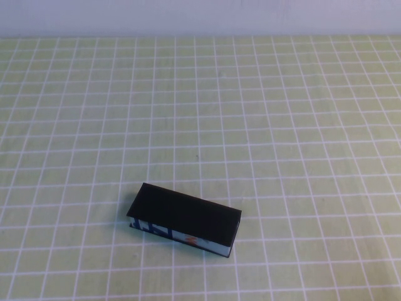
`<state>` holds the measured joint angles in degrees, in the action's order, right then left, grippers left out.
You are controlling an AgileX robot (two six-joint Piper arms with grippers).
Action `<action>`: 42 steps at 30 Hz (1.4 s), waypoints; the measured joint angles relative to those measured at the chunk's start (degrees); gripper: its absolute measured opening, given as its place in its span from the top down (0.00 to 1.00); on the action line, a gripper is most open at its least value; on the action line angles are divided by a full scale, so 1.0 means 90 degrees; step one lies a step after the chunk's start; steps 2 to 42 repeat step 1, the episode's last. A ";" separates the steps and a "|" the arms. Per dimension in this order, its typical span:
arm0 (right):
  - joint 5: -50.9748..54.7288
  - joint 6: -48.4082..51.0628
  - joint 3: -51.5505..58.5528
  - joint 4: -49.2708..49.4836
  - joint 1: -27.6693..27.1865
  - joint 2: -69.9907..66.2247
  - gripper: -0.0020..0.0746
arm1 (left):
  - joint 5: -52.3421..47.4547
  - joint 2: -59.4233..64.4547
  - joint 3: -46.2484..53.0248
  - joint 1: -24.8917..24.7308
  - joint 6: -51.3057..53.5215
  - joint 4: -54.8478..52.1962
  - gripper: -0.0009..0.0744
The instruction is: Return glasses to glasses case
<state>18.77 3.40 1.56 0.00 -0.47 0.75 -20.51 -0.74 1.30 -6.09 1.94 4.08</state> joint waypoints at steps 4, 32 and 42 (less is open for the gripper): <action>0.0000 0.0000 0.0000 0.0000 0.0000 0.0000 1.00 | 0.0000 0.0000 0.0000 0.0000 0.0000 0.0000 0.99; 0.0000 0.0000 0.0000 0.0000 0.0000 0.0000 1.00 | 0.0000 0.0000 0.0000 0.0000 0.0000 0.0000 0.99; 0.0000 0.0000 0.0000 0.0000 0.0000 0.0000 1.00 | 0.0000 0.0000 0.0000 0.0000 0.0000 0.0000 0.99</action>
